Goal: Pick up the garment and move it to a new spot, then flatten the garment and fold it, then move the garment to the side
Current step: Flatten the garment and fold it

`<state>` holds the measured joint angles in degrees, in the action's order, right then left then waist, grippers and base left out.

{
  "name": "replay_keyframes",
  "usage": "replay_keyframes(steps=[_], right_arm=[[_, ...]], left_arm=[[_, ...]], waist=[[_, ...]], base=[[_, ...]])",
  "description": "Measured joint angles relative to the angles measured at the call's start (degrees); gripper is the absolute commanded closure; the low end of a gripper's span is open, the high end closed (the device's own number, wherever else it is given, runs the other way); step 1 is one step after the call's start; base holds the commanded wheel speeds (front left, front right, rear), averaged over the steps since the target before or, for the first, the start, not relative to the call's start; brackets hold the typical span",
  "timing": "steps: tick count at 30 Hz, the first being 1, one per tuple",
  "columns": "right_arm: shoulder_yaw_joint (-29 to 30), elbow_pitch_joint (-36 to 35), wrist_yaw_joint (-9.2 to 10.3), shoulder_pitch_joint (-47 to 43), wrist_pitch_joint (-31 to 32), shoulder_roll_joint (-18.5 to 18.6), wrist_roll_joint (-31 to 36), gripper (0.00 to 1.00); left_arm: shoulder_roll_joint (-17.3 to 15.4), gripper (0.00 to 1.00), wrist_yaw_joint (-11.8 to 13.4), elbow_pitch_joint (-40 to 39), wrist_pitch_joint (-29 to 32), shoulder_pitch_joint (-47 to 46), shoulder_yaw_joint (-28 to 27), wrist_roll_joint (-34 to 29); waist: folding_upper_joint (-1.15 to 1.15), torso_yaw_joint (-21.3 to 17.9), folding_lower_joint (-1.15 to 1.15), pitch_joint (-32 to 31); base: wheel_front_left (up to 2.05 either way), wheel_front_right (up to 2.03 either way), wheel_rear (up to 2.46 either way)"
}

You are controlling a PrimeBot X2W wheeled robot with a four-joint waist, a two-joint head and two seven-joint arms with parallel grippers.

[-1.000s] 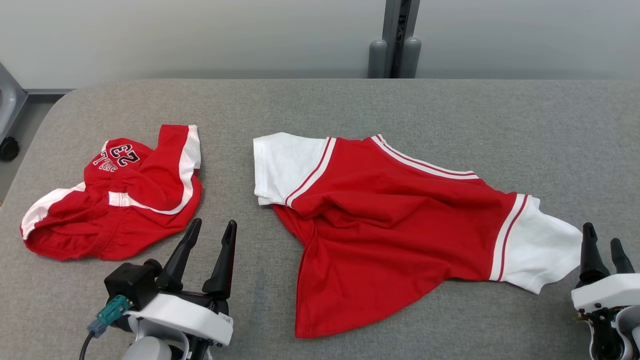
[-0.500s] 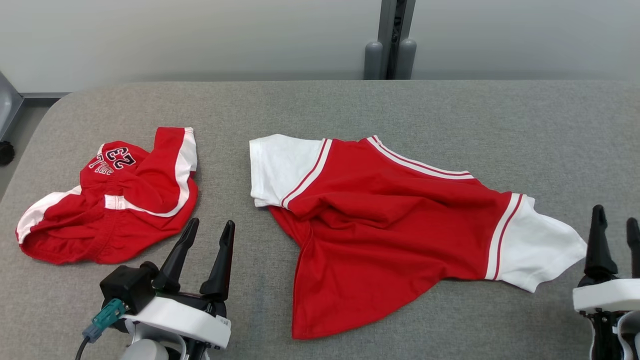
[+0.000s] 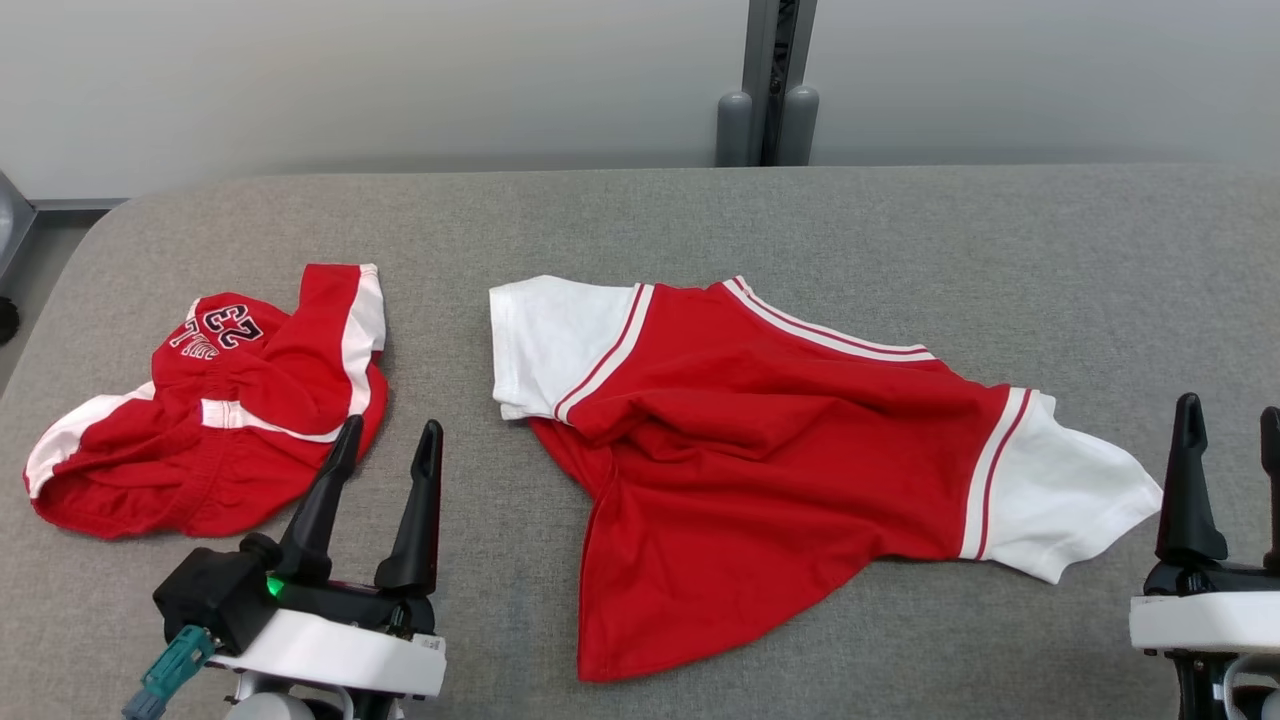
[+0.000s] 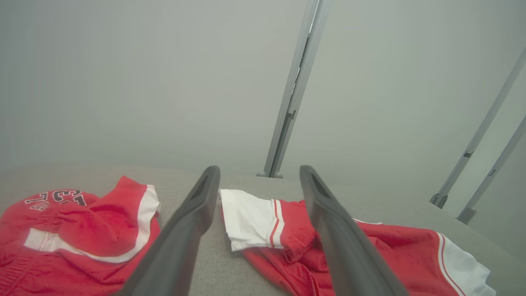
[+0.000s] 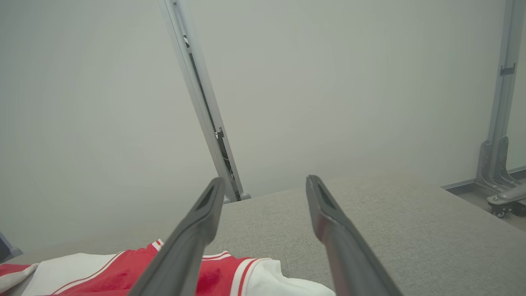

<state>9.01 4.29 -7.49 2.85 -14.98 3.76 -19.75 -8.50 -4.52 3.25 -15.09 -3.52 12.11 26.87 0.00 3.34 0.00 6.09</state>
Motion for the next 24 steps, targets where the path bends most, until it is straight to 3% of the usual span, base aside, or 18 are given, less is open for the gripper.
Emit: replay_keyframes(steps=[9, 24], right_arm=[[-4.8, -7.2, 0.0, -4.0, 1.5, -0.4, 5.0, 0.0], [-6.9, -2.9, 0.0, -5.5, 1.3, 0.2, 5.3, 0.0]], left_arm=[[0.5, 0.0, -0.1, -1.8, 0.0, 1.9, -3.1, -2.2], [2.3, 0.0, -1.5, 0.7, 0.0, 3.0, -3.0, -3.6]], waist=[[0.0, -0.4, 0.0, -1.5], [0.0, -1.4, 0.0, -1.7]], base=[[0.0, 0.0, 0.0], [0.0, 0.0, 0.0]])
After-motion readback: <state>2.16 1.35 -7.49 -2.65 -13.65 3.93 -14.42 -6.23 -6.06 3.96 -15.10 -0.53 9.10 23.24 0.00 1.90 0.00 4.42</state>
